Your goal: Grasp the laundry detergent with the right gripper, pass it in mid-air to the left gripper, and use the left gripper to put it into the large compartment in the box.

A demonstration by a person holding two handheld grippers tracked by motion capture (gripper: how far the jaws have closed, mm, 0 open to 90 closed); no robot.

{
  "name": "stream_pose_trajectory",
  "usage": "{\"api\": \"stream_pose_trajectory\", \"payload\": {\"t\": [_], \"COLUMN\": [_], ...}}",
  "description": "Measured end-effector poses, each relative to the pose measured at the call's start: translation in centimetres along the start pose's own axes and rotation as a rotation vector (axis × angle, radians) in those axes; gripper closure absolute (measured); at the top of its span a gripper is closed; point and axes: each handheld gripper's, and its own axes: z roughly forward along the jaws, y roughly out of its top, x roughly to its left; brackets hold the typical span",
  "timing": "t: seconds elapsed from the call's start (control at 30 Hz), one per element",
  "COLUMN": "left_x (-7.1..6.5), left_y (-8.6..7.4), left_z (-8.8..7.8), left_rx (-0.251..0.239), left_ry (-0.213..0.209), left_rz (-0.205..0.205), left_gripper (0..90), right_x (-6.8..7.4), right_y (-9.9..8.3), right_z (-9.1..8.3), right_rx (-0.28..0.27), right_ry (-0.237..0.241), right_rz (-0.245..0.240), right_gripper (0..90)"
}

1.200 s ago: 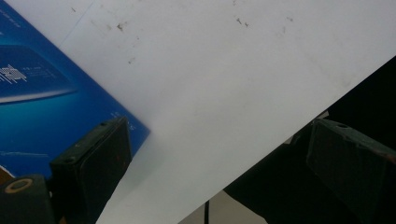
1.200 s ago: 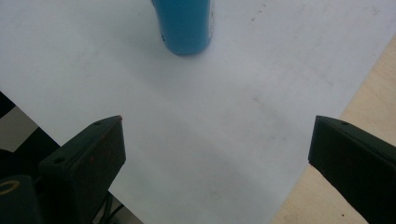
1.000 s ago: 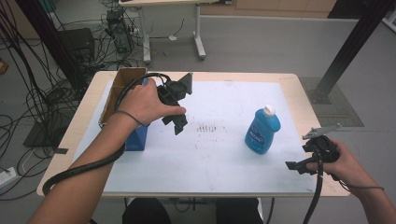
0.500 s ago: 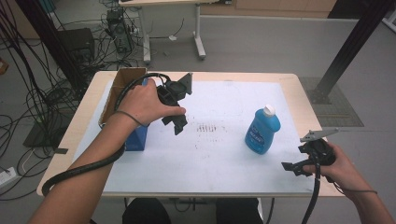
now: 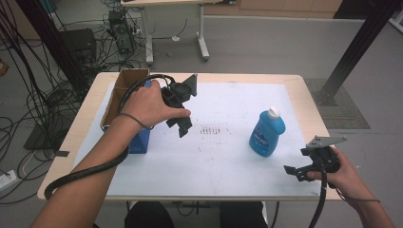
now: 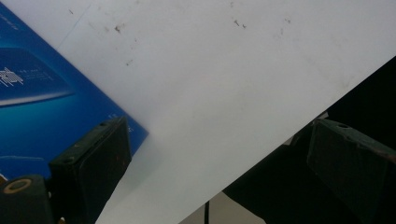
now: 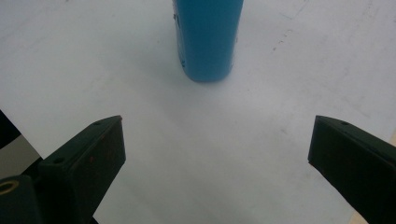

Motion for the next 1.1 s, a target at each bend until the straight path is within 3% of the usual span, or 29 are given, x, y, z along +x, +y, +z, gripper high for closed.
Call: {"api": "stream_pose_trajectory", "payload": {"t": [0.27, 0.67, 0.93, 1.1], "left_x": [-0.1, -0.1, -0.2, -0.3], "left_y": [0.0, -0.4, -0.2, -0.2], "left_z": [0.0, 0.0, 0.0, 0.0], "left_rx": [-0.006, -0.012, -0.008, -0.010], "left_ry": [-0.002, 0.003, 0.003, 0.004], "left_rz": [-0.006, -0.015, -0.015, -0.014], "left_gripper": [6.6, 6.2, 6.4, 6.5], "right_x": [0.0, -0.1, -0.2, -0.1], "right_y": [-1.5, -3.4, -5.4, -5.6], "right_z": [0.5, 1.8, 2.4, 2.6], "right_rx": [-0.069, -0.124, -0.233, -0.247], "right_ry": [0.003, 0.009, 0.012, 0.004], "right_rz": [0.003, 0.004, 0.022, 0.021], "right_gripper": [3.4, 3.2, 3.3, 3.3]}}
